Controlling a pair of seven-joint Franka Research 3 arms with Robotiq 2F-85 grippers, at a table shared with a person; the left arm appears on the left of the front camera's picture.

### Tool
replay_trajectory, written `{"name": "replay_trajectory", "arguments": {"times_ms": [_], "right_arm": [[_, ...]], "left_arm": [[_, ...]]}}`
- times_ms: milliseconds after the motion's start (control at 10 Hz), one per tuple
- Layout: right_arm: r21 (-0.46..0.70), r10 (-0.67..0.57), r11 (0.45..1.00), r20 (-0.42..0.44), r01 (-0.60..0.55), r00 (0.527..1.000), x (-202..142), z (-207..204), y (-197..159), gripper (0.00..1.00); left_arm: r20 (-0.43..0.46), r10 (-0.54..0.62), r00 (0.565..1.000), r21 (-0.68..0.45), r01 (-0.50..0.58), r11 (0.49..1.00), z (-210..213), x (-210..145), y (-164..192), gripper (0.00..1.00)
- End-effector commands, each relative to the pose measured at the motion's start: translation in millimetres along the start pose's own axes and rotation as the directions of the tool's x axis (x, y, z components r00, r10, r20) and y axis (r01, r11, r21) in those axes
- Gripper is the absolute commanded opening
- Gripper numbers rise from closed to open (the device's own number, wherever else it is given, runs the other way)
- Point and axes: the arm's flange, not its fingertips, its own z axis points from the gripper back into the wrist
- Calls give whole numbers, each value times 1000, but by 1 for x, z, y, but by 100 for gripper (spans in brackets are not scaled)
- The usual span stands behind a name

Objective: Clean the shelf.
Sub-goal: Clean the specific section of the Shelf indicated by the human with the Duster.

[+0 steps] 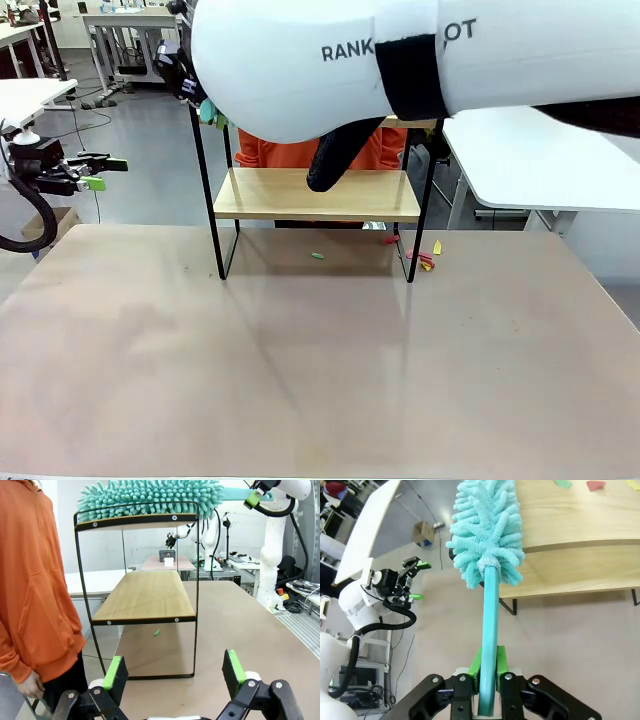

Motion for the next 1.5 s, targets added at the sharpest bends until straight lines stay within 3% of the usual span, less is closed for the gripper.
{"name": "replay_trajectory", "arguments": {"times_ms": [0, 400, 1000, 1400], "right_arm": [[-34, 30, 999, 8, -30, 1000, 1, 8, 2, 13], [-22, 13, 1000, 3, -12, 1000, -3, 2, 1, 13], [-81, -109, 992, -117, 100, 987, 28, 28, -93, 13], [-180, -145, 976, -112, 124, 983, 44, 59, -157, 13]], "left_arm": [[-3, -1, 1000, -5, 1, 1000, -1, 3, -2, 100], [-3, -1, 1000, -5, 1, 1000, -1, 3, -2, 100], [-3, -1, 1000, -5, 1, 1000, -1, 3, -2, 100], [-3, -1, 1000, -5, 1, 1000, -1, 3, -2, 100]]}}
